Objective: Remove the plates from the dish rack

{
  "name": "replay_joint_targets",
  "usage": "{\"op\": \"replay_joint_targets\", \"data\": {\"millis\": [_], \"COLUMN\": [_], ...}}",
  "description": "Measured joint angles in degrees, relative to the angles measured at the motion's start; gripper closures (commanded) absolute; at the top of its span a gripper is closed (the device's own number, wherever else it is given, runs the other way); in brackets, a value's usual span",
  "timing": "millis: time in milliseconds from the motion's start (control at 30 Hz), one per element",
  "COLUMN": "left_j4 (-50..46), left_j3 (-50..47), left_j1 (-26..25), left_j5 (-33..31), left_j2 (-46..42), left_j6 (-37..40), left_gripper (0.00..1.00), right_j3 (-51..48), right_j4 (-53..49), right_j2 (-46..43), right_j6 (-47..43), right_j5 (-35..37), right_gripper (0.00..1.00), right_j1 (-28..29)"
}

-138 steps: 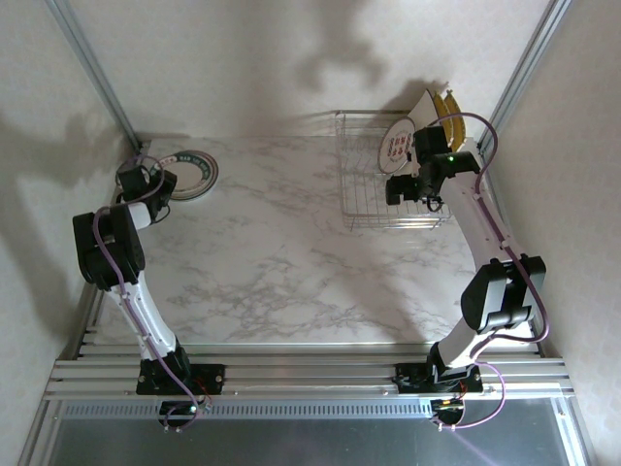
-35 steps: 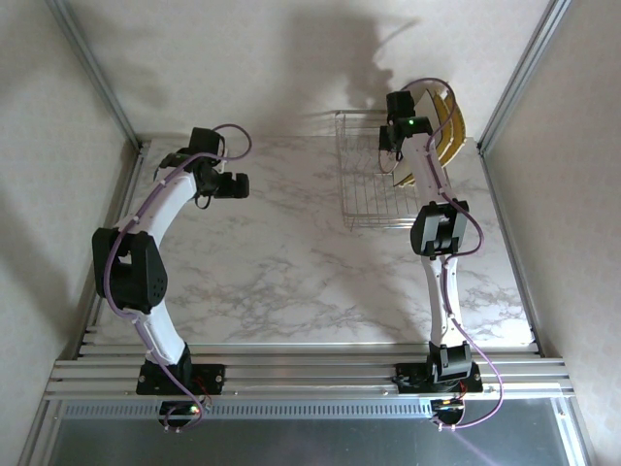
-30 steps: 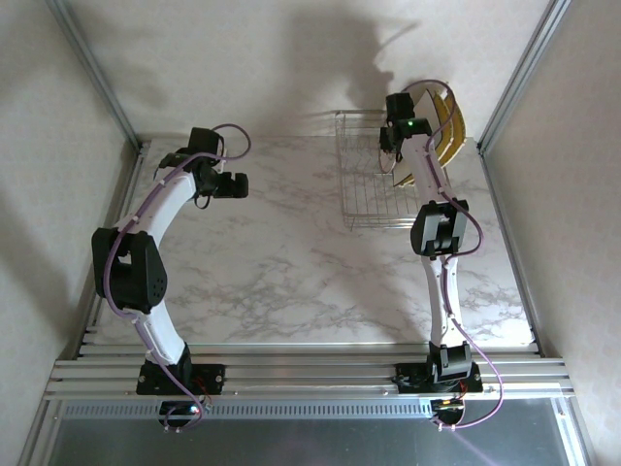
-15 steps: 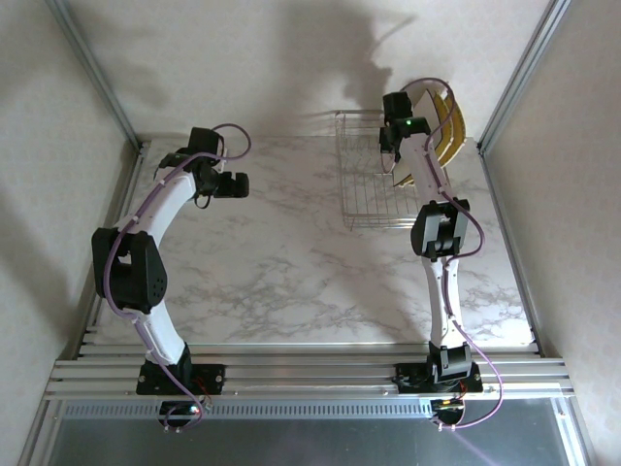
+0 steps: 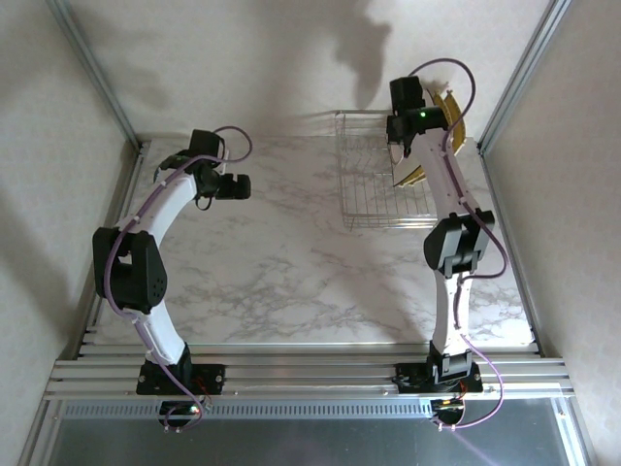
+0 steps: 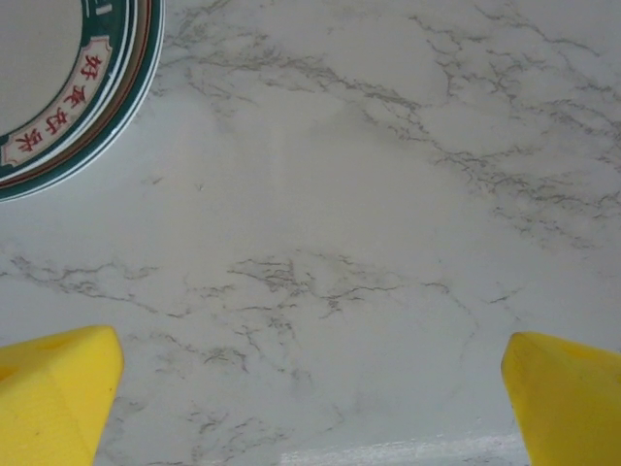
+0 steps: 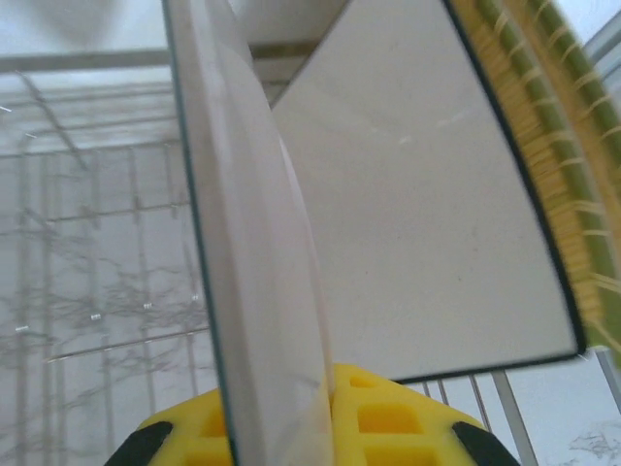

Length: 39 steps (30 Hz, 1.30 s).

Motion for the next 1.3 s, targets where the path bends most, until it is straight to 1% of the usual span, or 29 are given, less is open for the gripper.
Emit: {"op": "replay_joint_targets", "data": {"millis": [133,333,467,600,733,867,933,1033,1133,1300], "left_j4": [0.66,1.03,1.14,1.46,1.49,1.92,1.97,1.97,1.92,1.92], "left_j3": [-1.22,-1.33,-1.33,-1.33,-1.36,-2.38,-2.86,-3.39,-3.58,-3.58], "left_j1": [-0.09,-0.57,-0.98,-1.70,-3.26,-4.68,-5.11,-5.42,-5.49,-5.75], "left_j5": [0.76,0.83,0.83,0.81,0.74,0.59,0.59,0.61,0.61,0.61], "left_j2": [0.00,-0.35,-0.52,-0.57,-0.74,-1.95,-2.56,-3.30,-3.96,-4.72], "left_j6": [-0.17,-0.20,-0.20,-0.39,-1.03,-1.70,-1.75,-1.99,-2.23,-2.64], "left_gripper": [0.00,0.01,0.00,0.00,0.00,0.01,0.00,0.01,0.00,0.00], "right_j3": [-2.36,-11.91,-21.62,-32.59,-43.41,-51.91,-55.87,-63.12,-69.99,-75.03], "right_j4": [0.22,0.55,1.38,2.38,4.39,8.02,11.30,18.36,26.10,36.59], "right_j2": [-5.99,-15.61,-23.19,-32.20,-42.18,-49.75,-51.56,-52.35,-51.30,-47.84], "right_j6": [-0.48,-1.09,-0.79,0.44,1.97,5.25,7.54,12.48,18.18,24.61], "right_j5": [-0.15,-0.17,-0.98,-4.90,-12.00,-22.77,-28.61,-38.51,-47.67,-57.46], "right_gripper": [1.00,1.00,1.00,1.00,1.00,1.00,1.00,1.00,1.00,1.00], "right_j1": [2.05,3.43,4.20,4.92,4.92,4.00,2.86,0.15,-2.25,-3.61]}}
